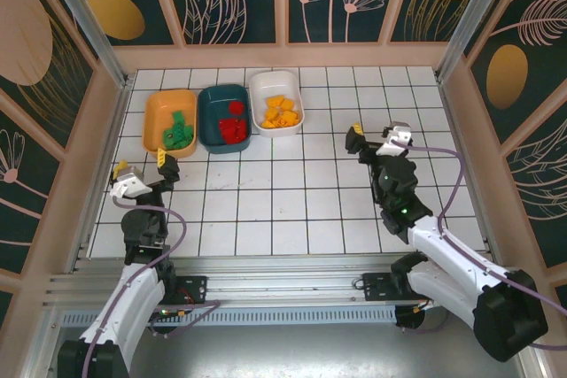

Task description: Sort the legos into containers by color

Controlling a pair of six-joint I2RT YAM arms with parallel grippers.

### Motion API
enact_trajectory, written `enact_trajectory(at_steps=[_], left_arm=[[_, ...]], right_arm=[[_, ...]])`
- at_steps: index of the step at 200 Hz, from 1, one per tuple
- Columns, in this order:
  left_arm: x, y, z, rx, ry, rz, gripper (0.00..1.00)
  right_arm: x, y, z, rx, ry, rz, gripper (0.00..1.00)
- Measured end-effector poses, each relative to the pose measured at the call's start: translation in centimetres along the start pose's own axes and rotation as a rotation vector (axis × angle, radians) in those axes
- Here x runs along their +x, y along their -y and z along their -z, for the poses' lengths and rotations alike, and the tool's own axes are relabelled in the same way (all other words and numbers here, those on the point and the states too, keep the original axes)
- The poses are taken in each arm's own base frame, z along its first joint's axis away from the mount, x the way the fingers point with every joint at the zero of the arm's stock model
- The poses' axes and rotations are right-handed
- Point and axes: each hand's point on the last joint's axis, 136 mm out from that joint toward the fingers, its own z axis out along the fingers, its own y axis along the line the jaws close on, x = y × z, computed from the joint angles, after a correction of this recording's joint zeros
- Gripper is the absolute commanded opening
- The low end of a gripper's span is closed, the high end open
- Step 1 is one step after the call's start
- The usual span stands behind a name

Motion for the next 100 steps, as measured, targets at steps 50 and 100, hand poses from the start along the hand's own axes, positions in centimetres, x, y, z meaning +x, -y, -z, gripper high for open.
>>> enact_trajectory(at_steps=[50,100], left_arm=[[2.0,0.0,-1.1,-0.007,-0.042,-0.058,0.99],[12.8,0.0,-2.2,0.024,-0.409,-0.170,0.99]], right_arm=[[-0.6,0.9,-0.4,-0.006,0.027,-0.083,0.99],[0.8,1.4,-1.3,0.008,-0.010,-0.096,0.99]])
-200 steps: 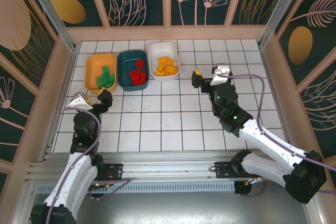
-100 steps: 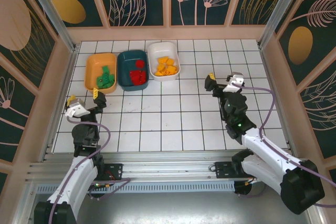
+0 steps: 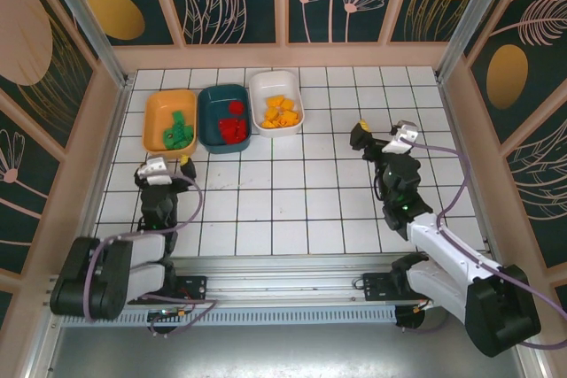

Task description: Sort the legos into containers by color

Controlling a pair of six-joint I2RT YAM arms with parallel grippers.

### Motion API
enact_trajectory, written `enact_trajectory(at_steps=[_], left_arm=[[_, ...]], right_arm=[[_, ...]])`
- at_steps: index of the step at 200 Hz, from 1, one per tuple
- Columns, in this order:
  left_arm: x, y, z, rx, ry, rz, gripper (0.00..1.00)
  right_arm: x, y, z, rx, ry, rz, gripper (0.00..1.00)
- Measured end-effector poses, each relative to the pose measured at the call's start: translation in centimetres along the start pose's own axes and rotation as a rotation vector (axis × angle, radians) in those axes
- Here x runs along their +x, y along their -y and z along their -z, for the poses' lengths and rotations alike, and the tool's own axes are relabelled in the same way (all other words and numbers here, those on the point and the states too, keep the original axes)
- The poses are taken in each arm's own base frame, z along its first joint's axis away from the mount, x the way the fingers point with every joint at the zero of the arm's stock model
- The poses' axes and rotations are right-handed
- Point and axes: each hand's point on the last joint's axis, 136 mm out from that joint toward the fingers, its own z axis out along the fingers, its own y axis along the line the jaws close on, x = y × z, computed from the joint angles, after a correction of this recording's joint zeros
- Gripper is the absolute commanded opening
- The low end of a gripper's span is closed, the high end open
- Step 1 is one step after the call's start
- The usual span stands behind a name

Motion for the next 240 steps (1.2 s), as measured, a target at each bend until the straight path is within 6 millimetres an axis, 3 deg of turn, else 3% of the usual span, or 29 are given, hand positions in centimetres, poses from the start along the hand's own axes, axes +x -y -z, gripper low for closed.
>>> enact_trajectory(at_steps=[26,43,69,99,143,176,209,240], left_arm=[[-1.8,2.5,-4.1,0.063,-0.031,-0.018,0.99],[-2.9,3.3,-5.0,0.090,-0.019,-0.019,0.99],[-1.8,3.0,-4.0,0.093,-0.039,-0.026,0.99],[-0.5,1.8,-1.9,0.071,-0.040,-0.024,0.99],[-1.4,0.6,-0.7,0.039,0.025,0.011,0.99],[-2.2,-0.1,-0.5,0.020,0.063,0.028,0.99],[-2.4,-0.6,-1.0,-0.008,0.102,0.004,0.99],[1.5,-1.9,-1.3,-0.071,0.024,-0.021,0.99]], right_arm=[[1.2,1.2,-1.0,0.036,-0.035,0.017,0.99],[2.6,1.8,-1.6,0.048,-0.078,0.029,0.99],[4.1,1.8,-2.0,0.038,-0.126,0.026,0.99],[3.6,1.3,-2.1,0.009,-0.105,0.014,0.99],[4.5,-1.1,-2.3,-0.127,-0.175,0.164,0.99],[4.3,-1.4,-1.7,-0.159,-0.166,0.238,0.99],[3.9,-0.4,-1.2,-0.126,-0.139,0.294,0.99],[4.7,3.3,-1.0,-0.012,-0.129,0.306,0.99]])
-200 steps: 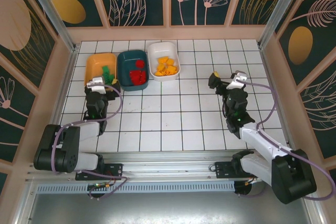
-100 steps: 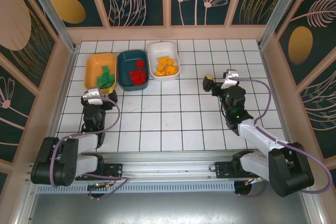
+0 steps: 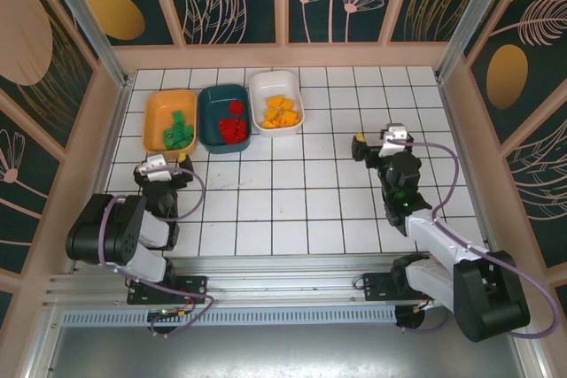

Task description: Sort the legos into containers by color

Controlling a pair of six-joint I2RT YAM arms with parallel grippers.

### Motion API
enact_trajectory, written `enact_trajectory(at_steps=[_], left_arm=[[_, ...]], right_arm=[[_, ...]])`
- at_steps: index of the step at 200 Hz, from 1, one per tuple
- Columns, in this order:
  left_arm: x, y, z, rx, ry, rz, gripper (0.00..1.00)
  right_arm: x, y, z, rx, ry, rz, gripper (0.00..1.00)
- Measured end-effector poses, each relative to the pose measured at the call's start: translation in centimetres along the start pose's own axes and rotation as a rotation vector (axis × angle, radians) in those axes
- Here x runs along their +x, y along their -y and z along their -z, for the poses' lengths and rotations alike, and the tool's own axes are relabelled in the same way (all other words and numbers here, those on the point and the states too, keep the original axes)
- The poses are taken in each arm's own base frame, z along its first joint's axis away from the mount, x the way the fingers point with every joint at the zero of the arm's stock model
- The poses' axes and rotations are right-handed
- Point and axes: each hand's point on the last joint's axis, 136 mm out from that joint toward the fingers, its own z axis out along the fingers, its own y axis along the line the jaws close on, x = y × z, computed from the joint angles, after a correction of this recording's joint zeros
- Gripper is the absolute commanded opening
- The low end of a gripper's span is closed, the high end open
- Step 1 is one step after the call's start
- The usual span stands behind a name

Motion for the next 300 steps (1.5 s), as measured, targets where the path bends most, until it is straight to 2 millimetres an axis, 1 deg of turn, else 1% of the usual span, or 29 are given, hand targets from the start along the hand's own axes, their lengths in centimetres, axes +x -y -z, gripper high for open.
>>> enact_trajectory(at_steps=[6,12,18,26,38,45,58,89,104,116,126,133,167,300], left_arm=[[0.1,-0.2,0.0,-0.012,-0.005,-0.002,0.99],[-0.3,-0.2,-0.1,-0.017,0.008,0.001,0.99],[-0.9,-0.1,-0.6,-0.016,0.022,0.005,0.99],[-1.5,0.4,-1.4,-0.008,0.029,0.003,0.99],[-2.7,1.0,-2.4,0.010,0.049,0.002,0.99],[-3.3,1.3,-2.8,0.018,0.062,0.004,0.99],[-3.5,1.5,-2.9,0.026,0.066,0.000,0.99],[-2.7,1.7,-3.0,0.035,0.032,-0.013,0.99],[-2.5,1.6,-3.0,0.035,0.025,-0.015,0.99],[-2.5,1.6,-3.0,0.034,0.023,-0.016,0.99],[-2.5,1.5,-3.0,0.033,0.024,-0.016,0.99],[-2.5,1.5,-3.0,0.032,0.024,-0.016,0.99],[-2.5,1.5,-3.0,0.032,0.024,-0.016,0.99],[-2.5,1.5,-3.0,0.032,0.023,-0.016,0.99]], right_arm=[[0.6,0.7,0.1,0.019,-0.001,-0.003,0.99],[1.4,1.5,0.2,0.034,-0.001,-0.007,0.99],[2.1,2.1,0.4,0.045,0.001,-0.011,0.99],[3.7,2.7,0.6,0.051,-0.017,-0.008,0.99],[6.0,3.0,0.8,0.040,-0.062,0.015,0.99],[7.0,3.0,0.7,0.030,-0.082,0.024,0.99],[7.8,2.9,0.2,0.007,-0.093,0.039,0.99],[9.7,3.4,-1.1,0.000,-0.131,0.036,0.99],[9.5,4.4,-1.6,0.020,-0.125,0.006,0.99],[9.0,6.0,-2.4,0.051,-0.097,-0.038,0.99],[9.4,7.4,-2.6,0.081,-0.102,-0.071,0.99],[9.5,7.9,-2.5,0.095,-0.105,-0.083,0.99],[9.1,7.0,-2.8,0.065,-0.094,-0.088,0.99],[9.1,7.0,-2.8,0.065,-0.092,-0.099,0.99]])
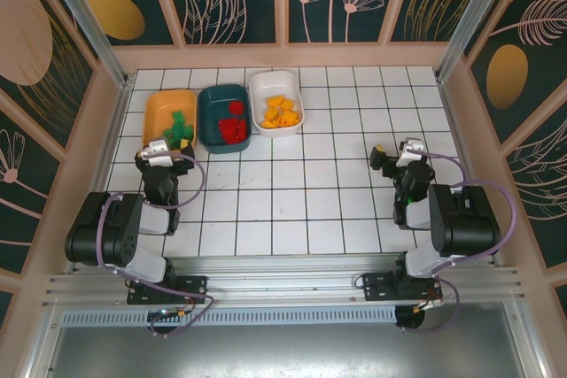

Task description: Sort the legos into containers by color

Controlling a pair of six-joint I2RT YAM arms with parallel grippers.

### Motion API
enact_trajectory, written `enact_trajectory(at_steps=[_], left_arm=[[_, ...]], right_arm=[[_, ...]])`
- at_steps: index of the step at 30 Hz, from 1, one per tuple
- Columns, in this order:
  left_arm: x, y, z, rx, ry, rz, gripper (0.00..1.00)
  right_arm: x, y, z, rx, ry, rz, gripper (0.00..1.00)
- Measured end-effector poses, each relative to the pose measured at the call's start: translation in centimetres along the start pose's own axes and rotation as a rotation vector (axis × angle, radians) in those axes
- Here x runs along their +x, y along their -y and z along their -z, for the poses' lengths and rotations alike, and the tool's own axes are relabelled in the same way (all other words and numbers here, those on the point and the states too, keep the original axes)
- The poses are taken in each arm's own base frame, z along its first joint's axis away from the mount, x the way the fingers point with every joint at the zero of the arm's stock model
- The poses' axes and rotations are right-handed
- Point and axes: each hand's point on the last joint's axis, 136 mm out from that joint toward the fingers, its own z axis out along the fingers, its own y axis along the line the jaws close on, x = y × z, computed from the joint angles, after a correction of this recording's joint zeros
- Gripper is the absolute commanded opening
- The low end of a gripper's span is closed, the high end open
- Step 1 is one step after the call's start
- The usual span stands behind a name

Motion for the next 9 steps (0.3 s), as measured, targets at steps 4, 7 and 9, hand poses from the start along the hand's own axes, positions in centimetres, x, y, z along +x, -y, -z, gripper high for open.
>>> enact_trajectory(at_steps=[4,7,9], left_arm=[[0.22,-0.01,-0.01,0.000,-0.009,-0.002,0.99],[0.31,-0.03,-0.01,-0.001,-0.013,-0.003,0.99],[0.32,-0.06,-0.01,-0.002,-0.013,-0.003,0.99]], right_arm=[[0.00,0.00,0.00,0.000,0.000,0.000,0.99],[0.00,0.00,0.00,0.000,0.000,0.000,0.99],[0.00,0.00,0.00,0.000,0.000,0.000,0.99]])
